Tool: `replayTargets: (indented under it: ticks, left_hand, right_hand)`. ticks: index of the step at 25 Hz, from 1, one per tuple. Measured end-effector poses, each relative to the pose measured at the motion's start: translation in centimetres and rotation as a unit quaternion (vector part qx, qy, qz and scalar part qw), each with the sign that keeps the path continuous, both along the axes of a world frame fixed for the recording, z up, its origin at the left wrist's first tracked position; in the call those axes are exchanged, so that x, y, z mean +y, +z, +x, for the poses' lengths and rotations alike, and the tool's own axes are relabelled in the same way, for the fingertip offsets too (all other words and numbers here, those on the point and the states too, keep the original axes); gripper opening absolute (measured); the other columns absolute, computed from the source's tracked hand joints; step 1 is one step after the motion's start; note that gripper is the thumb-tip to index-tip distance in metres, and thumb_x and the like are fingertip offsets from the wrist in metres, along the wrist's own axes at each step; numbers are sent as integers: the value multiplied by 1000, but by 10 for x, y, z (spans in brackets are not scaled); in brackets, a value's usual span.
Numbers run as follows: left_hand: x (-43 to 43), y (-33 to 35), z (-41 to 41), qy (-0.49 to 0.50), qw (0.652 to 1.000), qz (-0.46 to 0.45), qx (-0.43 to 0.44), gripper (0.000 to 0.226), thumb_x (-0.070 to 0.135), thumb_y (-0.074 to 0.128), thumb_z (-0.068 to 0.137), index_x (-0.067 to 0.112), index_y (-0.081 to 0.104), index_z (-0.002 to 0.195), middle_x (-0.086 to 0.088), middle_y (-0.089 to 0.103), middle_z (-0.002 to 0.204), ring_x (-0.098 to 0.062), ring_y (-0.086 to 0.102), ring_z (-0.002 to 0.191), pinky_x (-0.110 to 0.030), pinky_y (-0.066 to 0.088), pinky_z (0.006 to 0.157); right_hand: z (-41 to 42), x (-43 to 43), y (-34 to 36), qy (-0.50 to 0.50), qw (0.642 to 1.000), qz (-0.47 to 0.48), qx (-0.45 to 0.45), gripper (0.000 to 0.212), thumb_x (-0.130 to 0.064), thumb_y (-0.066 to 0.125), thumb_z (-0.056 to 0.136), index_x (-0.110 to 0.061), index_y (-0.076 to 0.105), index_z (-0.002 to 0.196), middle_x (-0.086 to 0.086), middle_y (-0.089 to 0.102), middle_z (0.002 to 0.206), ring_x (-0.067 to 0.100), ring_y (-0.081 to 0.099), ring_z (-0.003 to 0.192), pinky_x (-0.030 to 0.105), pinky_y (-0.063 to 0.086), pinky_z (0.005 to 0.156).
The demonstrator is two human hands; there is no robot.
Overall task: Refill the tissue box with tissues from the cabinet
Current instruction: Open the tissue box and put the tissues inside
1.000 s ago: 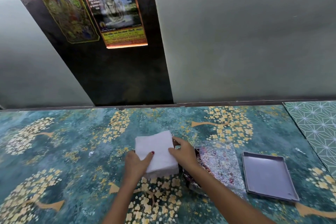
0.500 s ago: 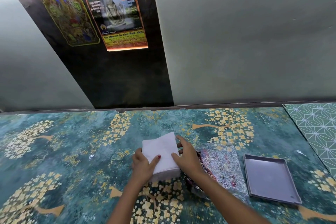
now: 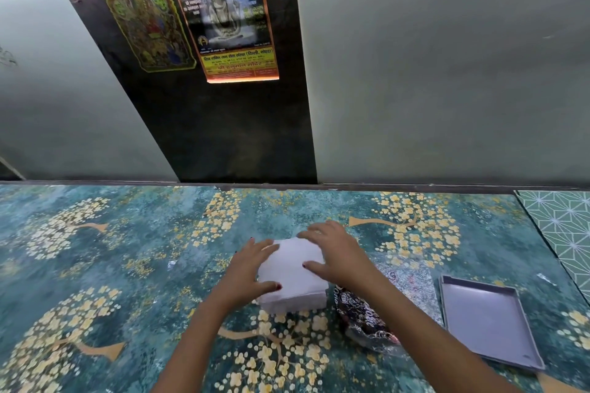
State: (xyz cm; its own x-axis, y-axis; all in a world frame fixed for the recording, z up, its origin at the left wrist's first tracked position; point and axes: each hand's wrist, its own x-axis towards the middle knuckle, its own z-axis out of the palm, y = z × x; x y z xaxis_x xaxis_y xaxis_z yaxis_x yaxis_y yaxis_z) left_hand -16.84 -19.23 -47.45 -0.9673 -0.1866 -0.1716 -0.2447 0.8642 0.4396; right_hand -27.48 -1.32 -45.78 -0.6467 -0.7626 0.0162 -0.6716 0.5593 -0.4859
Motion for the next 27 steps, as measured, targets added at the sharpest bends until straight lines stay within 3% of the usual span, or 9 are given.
replayTargets:
  ticks: [2,6,12,19,21,22,24,25,27]
  left_hand:
    - [3,-1,-7,-30,992,-78,-89,80,43,63,78,28,18,142,7,9,156,-25,-1,144,-52,5,115]
    - [-2,-11,-10,-36,977,-135,-162,79,48,57,81,29,12,144,9,3,157,-28,-5,144,-58,1,114]
    - [10,-22,-21,-61,934,-258,-239,81,50,50,84,23,4,145,5,0,158,-33,-6,144,-60,1,113]
    - [18,-22,-31,-64,927,-266,-258,79,41,56,84,17,10,144,1,8,157,-32,9,143,-60,12,112]
    - [13,-18,-26,-67,947,-213,-231,75,36,59,82,17,18,143,-1,14,157,-28,21,141,-54,22,112]
    - [10,-18,-20,-60,967,-162,-190,69,32,59,83,18,24,141,-1,19,155,-25,27,139,-48,27,112]
    - [12,-23,0,22,999,-4,-24,50,22,58,86,20,41,133,-1,37,148,-22,39,132,-40,33,109]
    - [20,-26,12,97,989,77,77,42,16,56,87,19,48,128,-1,46,140,-22,45,125,-40,37,106]
    - [40,-34,30,254,926,179,213,36,9,55,87,15,51,122,-4,50,128,-22,53,110,-43,47,94]
  right_hand:
    - [-2,-4,-5,38,989,142,8,66,-41,60,80,-32,30,138,2,25,153,34,6,142,60,14,111]
    - [4,-10,-26,19,980,198,-24,68,-48,55,82,-35,23,140,-1,19,155,39,-5,142,72,1,105]
    - [15,-29,-36,-12,960,278,41,61,-40,55,85,-29,29,139,6,18,154,42,-9,141,73,-3,103]
    - [6,-48,-42,2,939,342,23,45,-24,56,85,-19,45,129,9,20,153,37,2,142,70,0,106]
    - [5,-36,-44,30,958,286,8,49,-26,55,86,-21,41,132,9,21,152,35,5,142,68,4,108]
    - [4,-22,-46,48,975,217,-12,48,-29,52,88,-24,40,134,6,22,153,32,7,143,66,6,110]
    - [8,19,-46,47,996,-1,-82,40,-30,46,90,-27,45,130,0,31,150,21,18,141,53,17,115]
    - [10,44,-45,7,989,-97,-113,38,-31,46,90,-25,50,127,-2,39,144,16,28,136,45,24,114]
    - [12,98,-42,-119,962,-217,-118,34,-24,49,87,-17,57,118,-2,53,125,13,45,118,39,36,105]
